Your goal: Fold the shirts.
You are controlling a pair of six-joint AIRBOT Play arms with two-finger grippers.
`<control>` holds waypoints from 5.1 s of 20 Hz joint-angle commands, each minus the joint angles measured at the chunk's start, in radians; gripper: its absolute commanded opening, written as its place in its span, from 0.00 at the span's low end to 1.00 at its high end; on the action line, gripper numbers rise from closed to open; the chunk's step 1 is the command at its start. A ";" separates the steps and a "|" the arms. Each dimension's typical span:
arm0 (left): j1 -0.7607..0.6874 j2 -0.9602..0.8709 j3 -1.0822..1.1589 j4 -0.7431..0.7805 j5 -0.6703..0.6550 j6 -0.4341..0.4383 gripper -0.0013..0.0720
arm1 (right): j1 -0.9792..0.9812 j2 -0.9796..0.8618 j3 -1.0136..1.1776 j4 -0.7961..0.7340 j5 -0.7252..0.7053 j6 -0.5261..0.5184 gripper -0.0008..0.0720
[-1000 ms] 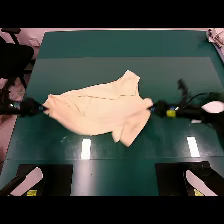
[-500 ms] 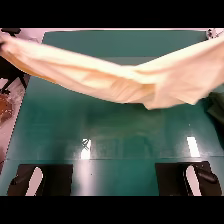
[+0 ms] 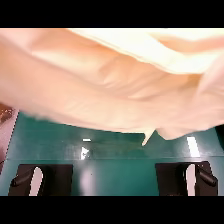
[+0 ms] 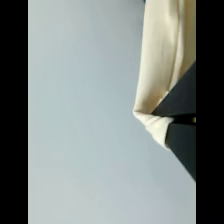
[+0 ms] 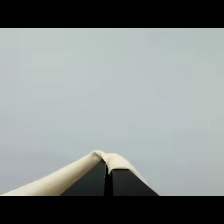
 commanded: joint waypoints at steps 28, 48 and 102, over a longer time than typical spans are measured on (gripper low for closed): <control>-0.322 -0.470 -0.858 -0.161 0.395 0.552 0.05 | 0.480 -0.805 -0.422 0.076 -0.315 -0.315 0.04; -0.381 -0.623 -0.841 -0.165 0.631 0.409 0.92 | 0.304 -1.091 -0.226 0.074 0.037 -0.272 0.79; -0.233 -0.608 -1.071 0.444 -0.031 -0.304 0.05 | 0.156 -0.994 -0.706 -0.352 0.367 0.135 0.79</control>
